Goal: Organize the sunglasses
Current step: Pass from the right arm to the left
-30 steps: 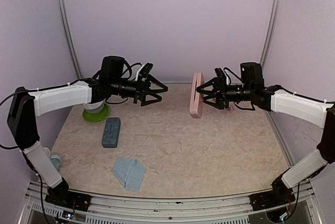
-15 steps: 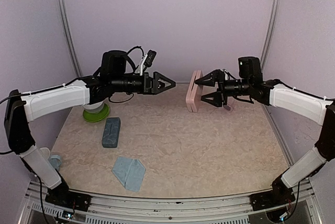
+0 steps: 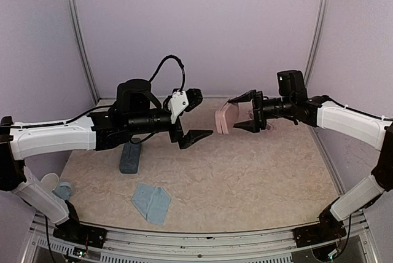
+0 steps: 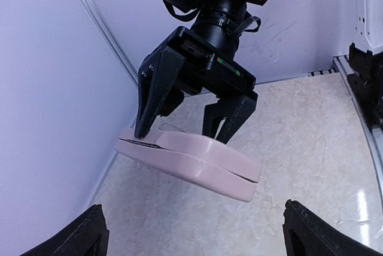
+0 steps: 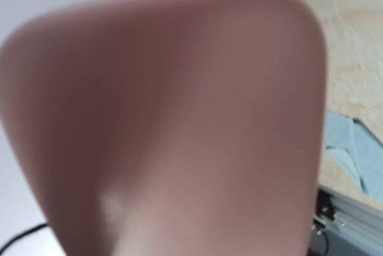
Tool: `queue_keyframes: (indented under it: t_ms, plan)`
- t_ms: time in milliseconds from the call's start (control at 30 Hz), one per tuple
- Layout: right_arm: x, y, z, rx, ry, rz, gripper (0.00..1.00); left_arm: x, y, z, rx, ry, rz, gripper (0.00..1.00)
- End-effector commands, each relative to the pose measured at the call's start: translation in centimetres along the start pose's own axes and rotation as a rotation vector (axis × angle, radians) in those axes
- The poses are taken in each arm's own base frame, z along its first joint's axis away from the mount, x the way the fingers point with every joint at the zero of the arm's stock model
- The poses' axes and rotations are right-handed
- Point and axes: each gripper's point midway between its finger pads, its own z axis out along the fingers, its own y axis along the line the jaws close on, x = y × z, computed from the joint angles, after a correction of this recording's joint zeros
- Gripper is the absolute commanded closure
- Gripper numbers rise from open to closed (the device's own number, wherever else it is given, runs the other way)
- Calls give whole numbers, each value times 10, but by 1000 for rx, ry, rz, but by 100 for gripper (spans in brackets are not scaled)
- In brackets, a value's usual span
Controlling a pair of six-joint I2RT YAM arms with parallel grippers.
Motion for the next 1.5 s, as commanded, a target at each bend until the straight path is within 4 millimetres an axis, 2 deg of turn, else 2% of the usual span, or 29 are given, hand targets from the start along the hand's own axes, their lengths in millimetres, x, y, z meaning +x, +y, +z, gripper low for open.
queue_keyframes:
  t_ms: [0,233,367,600,833,933,1200,1333,1400,1467]
  plan:
    - [18,15,-11,-55,10,30,38,-12,-4,-4,-41,-16,270,1]
    - [30,5,-5,-47,36,57,38,-4,-9,14,-76,31,427,1]
    - [33,8,-1,-63,38,64,38,-5,-8,21,-89,30,446,1]
    - [37,15,5,-77,56,62,38,0,-19,30,-49,33,463,1]
    - [39,13,8,-65,68,69,38,-5,-14,38,-115,27,494,2]
    - [41,13,11,-60,79,68,37,-7,-10,42,-148,29,507,5]
    - [43,9,14,-61,91,78,36,-7,-3,45,-177,60,531,26]
    - [44,11,13,-78,92,82,28,-10,0,43,-186,59,523,30]
    - [43,11,13,-82,90,79,19,-12,1,42,-187,59,511,31]
    - [43,11,12,-87,85,75,4,-14,1,41,-185,56,491,31]
